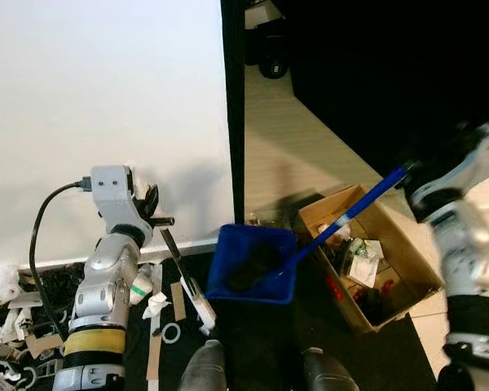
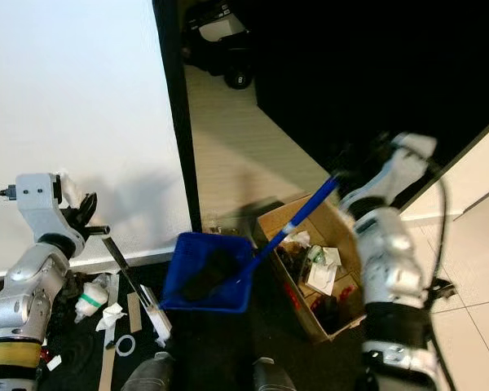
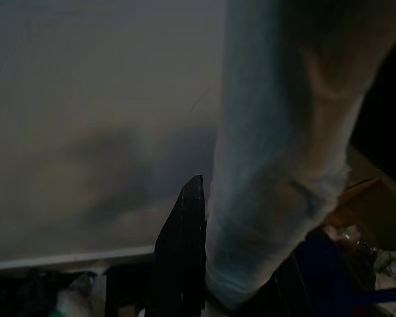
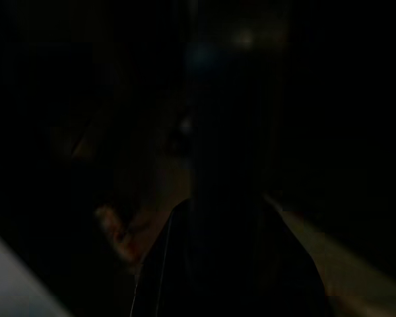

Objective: Sweep floor

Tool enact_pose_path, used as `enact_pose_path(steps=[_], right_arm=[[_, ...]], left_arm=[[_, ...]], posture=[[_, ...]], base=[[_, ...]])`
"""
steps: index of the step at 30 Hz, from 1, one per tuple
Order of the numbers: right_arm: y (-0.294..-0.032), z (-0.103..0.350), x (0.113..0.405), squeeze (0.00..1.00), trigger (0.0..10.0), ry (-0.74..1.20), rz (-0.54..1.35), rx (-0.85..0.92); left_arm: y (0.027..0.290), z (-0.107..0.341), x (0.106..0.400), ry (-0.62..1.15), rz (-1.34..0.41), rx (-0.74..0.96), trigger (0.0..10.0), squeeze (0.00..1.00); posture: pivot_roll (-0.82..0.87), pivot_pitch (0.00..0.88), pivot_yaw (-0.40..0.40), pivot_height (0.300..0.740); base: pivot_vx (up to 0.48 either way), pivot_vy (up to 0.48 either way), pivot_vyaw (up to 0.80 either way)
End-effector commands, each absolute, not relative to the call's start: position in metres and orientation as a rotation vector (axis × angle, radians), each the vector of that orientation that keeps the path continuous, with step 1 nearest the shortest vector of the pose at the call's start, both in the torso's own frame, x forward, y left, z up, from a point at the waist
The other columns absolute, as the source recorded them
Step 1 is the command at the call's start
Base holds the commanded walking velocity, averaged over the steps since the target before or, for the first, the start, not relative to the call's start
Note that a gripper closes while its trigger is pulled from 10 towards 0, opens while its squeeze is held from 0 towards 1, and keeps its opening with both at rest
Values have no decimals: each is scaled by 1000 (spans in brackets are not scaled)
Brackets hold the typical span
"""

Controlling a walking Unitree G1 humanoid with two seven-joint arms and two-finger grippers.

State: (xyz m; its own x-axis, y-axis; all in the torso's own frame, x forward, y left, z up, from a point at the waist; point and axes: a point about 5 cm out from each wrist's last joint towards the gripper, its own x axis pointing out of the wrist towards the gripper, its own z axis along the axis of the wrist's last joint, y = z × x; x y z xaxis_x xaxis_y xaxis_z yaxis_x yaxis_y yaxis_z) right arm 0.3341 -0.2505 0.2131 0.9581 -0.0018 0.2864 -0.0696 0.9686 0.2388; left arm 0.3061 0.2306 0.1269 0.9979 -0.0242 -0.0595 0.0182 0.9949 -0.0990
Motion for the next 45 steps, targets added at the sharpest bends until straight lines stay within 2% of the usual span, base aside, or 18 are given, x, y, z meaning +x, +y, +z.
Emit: enact_pose_path(steps=[1,10,13,16,20,30,35,42,45], right_arm=[[-262,231,329,0,10000,-364,11,289],[-305,259,326,0,10000,-376,-109,170],[-328,268,324,0,10000,-342,-171,102],[-336,274,323,0,10000,-345,-197,74],[-353,298,323,0,10000,-415,-273,-47],[-336,328,334,0,10000,-547,-275,-329],[-309,342,347,0,10000,-599,-196,-556],[-284,343,358,0,10000,-617,-77,-647],[-259,326,365,0,10000,-593,68,-725]], left_arm=[[235,121,303,75,-4,-111,10000,0],[237,119,303,79,-4,-105,10000,0],[235,118,303,80,-11,-103,10000,0],[236,118,303,81,-12,-102,10000,0],[235,119,304,82,-19,-99,10000,0],[237,119,303,80,-27,-94,10000,0],[237,119,302,79,-30,-97,10000,0],[236,118,300,78,-27,-103,10000,0],[236,114,297,85,-23,-107,10000,0]], posture=[[132,181,-18,740],[127,179,-14,740],[128,178,-12,740],[125,179,-9,740],[133,179,-2,740],[141,177,3,740],[147,175,0,740],[149,176,-12,740],[143,175,-22,740]], base=[[0,0,0],[0,0,0],[0,0,0],[0,0,0],[0,0,0],[0,0,0],[0,0,0],[0,0,0],[0,0,0]])
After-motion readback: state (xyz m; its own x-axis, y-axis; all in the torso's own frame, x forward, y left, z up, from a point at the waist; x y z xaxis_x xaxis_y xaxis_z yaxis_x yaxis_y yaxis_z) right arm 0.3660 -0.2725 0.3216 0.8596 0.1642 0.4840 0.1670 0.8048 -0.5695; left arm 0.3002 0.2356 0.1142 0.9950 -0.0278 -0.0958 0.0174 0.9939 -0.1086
